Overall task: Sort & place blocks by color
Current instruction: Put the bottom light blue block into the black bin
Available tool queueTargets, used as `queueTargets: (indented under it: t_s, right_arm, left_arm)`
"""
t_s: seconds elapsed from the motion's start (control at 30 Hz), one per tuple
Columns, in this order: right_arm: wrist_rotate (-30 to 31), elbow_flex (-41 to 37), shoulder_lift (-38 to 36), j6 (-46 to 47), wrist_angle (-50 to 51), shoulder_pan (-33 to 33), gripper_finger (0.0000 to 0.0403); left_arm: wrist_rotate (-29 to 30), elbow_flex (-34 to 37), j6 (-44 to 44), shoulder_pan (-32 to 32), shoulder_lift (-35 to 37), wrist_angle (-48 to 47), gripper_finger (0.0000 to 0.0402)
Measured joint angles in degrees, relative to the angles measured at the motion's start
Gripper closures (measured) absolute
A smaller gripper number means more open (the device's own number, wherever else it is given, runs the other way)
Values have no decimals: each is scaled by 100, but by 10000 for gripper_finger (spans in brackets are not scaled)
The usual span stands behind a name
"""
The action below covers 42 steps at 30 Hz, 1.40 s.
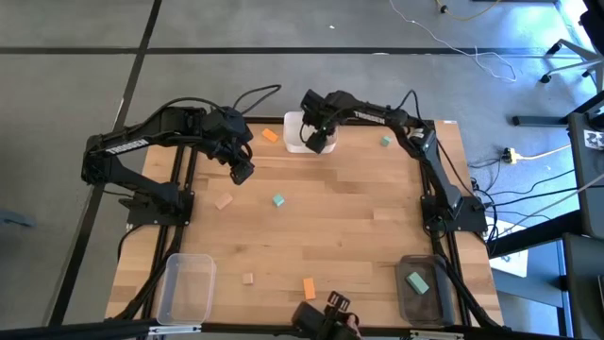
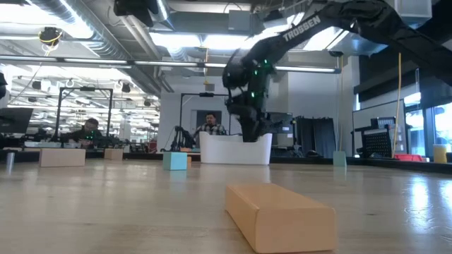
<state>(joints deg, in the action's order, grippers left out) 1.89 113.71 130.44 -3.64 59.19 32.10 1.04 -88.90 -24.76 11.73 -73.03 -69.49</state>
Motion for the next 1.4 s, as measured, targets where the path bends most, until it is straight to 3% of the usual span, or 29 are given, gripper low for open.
queueTargets:
  t_s: [0.3, 0.4, 0.57, 0.77, 0.9, 1.07, 1.23, 1.4]
  right_arm:
    - [-113, 2153, -49, -404, 1579, -98, 219]
    - [-227, 1791, -593, -693, 1500, -199, 220]
    - [-430, 1780, -1128, -717, 2007, -319, 220]
    - [-519, 1878, -1595, -717, 2540, -609, 220]
    - [-605, 1876, -1856, -896, 2781, -814, 220]
    - [-1571, 1876, -2188, -1181, 3102, -1108, 220]
    - [-2136, 1874, -2542, -1189, 3091, -1358, 220]
    - [-2153, 1874, -2849, -1186, 3089, -1558, 220]
  left_arm:
    - [5, 0, 672, 0, 0, -89, 230]
    - [286, 0, 616, 0, -2, -91, 230]
    - [767, 0, -302, 137, -2, -105, 230]
    - [547, -6, -833, 346, -64, -174, 230]
    - [252, -2, -672, 333, -377, -223, 230]
    - [-332, -2, -641, 107, -910, -119, 230]
    - [-205, -2, -620, -180, -1445, -137, 230]
    - [-155, -2, -567, -374, -2025, -121, 230]
